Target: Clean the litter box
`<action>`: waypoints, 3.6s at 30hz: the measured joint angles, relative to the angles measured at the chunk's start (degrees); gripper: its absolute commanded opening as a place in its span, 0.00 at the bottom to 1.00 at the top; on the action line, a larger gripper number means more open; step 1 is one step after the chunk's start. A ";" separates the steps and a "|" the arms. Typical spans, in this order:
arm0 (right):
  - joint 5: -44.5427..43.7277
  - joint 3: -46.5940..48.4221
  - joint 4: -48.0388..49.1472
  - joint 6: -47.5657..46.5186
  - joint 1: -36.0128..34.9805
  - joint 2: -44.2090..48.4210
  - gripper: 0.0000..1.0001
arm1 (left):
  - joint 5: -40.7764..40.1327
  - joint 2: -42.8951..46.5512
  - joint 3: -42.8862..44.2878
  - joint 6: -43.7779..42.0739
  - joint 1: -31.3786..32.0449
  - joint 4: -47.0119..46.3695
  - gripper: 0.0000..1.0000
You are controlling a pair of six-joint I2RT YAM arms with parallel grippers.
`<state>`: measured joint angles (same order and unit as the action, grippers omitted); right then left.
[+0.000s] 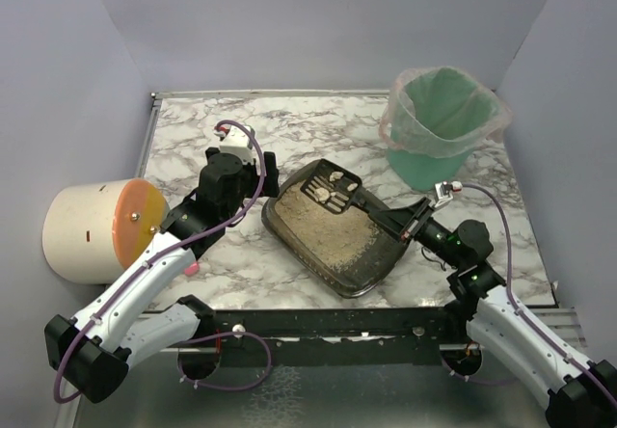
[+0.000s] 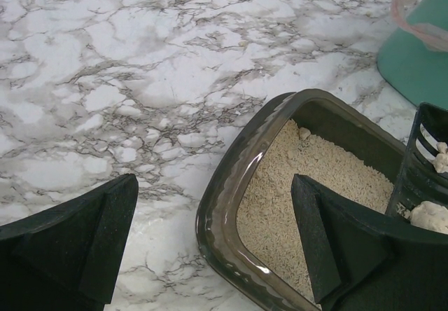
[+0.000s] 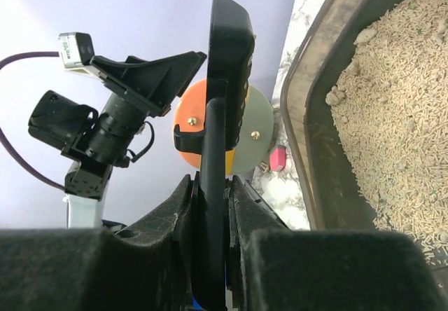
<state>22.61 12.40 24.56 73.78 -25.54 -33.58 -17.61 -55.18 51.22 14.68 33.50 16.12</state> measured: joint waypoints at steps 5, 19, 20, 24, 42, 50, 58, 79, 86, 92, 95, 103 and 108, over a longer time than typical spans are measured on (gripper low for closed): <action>-0.11 0.09 -0.83 -0.50 0.00 0.44 0.01 | 0.00 0.00 0.00 -0.17 0.00 0.00 0.99; -9.79 17.16 -9.73 -7.63 0.00 -3.45 0.00 | 0.00 0.50 0.00 -0.37 0.00 0.00 0.99; -11.26 19.10 -11.26 -8.48 0.00 -4.11 0.01 | 0.02 0.55 0.00 -0.37 0.00 0.00 0.99; -17.88 27.23 -16.20 -12.37 0.00 -6.40 0.00 | 0.02 0.87 0.00 -0.37 0.00 0.00 0.99; -49.07 43.50 -27.15 -28.57 0.00 -9.49 0.00 | 0.50 1.68 0.00 -0.31 0.00 0.00 0.99; -60.00 49.07 -31.10 -41.22 0.00 -12.46 0.01 | 0.74 2.10 0.00 -0.15 1.09 0.00 0.99; -67.65 54.97 -36.63 -58.62 0.00 -18.97 0.01 | 0.72 2.69 0.00 -0.17 2.56 0.02 0.99; -72.43 61.83 -42.29 -102.92 -1.03 -34.84 0.01 | 0.24 4.76 0.00 -0.39 5.27 0.04 0.99; -67.32 72.76 -50.16 -97.98 -3.76 -36.54 0.01 | 0.00 4.76 0.00 -0.42 5.27 0.07 0.99; -52.30 80.50 -55.17 -82.49 -3.76 -32.37 0.01 | -0.09 4.57 0.00 -0.44 5.27 0.07 0.99; -44.37 81.48 -57.07 -75.80 -3.76 -30.32 0.01 | -0.09 4.09 0.00 -0.44 5.27 0.09 0.99; -23.87 75.60 -62.10 -63.73 -3.78 -25.49 0.01 | -0.50 1.03 0.00 -0.39 5.27 0.11 0.99; -17.73 70.66 -66.49 -60.70 -3.78 -23.71 0.01 | -0.72 -1.95 0.00 -0.09 5.27 0.63 0.99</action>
<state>4.89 83.07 -41.93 13.08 -29.32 -57.30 -18.33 -57.12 51.22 14.59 38.76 16.75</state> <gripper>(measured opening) 0.201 0.990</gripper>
